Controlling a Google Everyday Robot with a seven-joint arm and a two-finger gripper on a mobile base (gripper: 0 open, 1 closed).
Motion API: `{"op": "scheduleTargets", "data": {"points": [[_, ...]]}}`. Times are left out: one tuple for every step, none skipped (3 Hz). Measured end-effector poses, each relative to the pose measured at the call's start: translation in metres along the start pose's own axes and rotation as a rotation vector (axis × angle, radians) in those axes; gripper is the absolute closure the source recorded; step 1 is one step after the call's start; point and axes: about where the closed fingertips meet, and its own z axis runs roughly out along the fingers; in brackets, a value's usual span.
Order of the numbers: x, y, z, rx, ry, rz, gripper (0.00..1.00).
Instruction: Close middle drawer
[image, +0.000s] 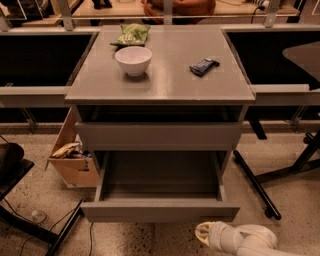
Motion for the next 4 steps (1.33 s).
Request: {"op": "scheduleTargets", "data": {"points": [[-0.018, -0.043, 0.022, 0.031, -0.015, -0.045, 1.0], [-0.022, -0.051, 0.027, 0.039, -0.019, -0.055, 1.0], [-0.042, -0.084, 0.043, 0.065, -0.043, -0.093, 1.0], [-0.048, -0.093, 0.045, 0.073, -0.047, -0.104, 1.0]]}}
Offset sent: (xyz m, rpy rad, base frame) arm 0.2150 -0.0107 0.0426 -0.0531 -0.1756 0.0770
